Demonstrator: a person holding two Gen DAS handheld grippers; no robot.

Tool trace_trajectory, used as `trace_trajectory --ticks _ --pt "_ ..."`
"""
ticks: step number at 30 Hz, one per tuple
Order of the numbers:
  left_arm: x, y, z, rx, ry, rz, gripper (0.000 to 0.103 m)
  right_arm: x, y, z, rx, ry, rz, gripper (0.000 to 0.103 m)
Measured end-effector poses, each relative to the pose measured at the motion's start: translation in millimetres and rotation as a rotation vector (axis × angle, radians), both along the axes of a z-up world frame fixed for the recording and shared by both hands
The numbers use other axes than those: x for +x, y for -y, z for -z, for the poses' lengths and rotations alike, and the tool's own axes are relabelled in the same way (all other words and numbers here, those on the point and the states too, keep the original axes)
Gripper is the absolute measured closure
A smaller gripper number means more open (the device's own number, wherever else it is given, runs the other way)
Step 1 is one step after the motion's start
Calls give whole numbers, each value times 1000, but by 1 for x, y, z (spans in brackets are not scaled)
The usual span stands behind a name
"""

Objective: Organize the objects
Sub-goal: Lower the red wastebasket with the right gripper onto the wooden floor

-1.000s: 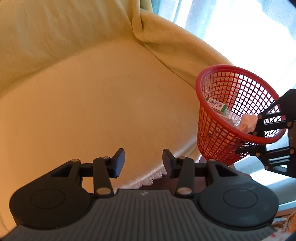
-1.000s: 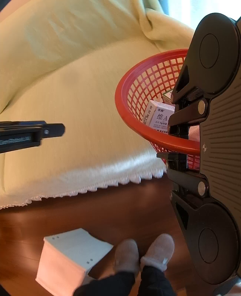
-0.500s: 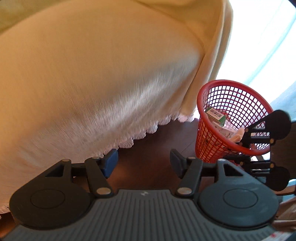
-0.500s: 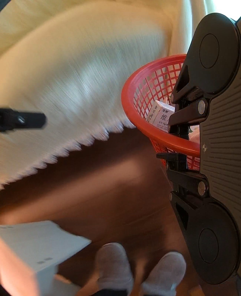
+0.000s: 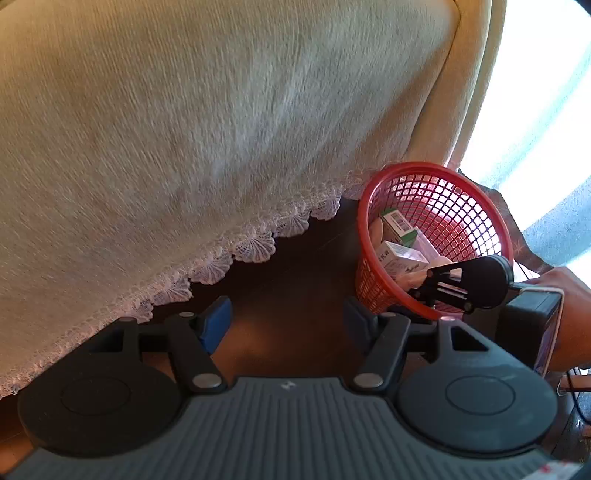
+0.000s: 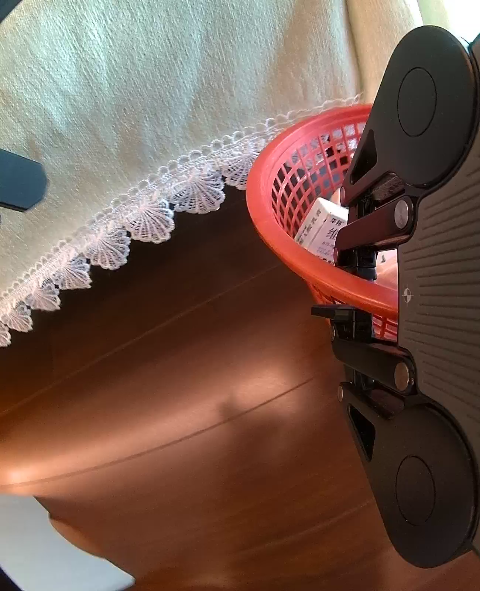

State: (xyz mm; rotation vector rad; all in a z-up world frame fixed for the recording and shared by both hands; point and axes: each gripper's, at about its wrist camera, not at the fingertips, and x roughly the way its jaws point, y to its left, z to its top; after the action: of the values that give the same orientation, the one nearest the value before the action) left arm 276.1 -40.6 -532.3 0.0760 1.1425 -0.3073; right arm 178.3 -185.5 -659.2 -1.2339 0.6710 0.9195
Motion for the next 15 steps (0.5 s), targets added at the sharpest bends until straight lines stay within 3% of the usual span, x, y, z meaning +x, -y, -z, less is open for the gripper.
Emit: trace_trajectory --ticks 4,5,6,8,15 --pt "-4 -3 1 -1 -13 -2 41 4 -2 -8 35 -46 129 93" --pt "-5 -3 0 -4 -18 -5 41 3 -2 -10 41 -45 151 85" --pt "-5 -4 -2 -5 -22 -4 41 1 -1 -12 47 -36 167 63" --pt "-4 -2 -4 -9 -29 -6 41 0 3 -18 70 -63 195 45" --pt "-12 -10 -19 -14 -30 -25 40 -10 5 -45 113 -30 238 41"
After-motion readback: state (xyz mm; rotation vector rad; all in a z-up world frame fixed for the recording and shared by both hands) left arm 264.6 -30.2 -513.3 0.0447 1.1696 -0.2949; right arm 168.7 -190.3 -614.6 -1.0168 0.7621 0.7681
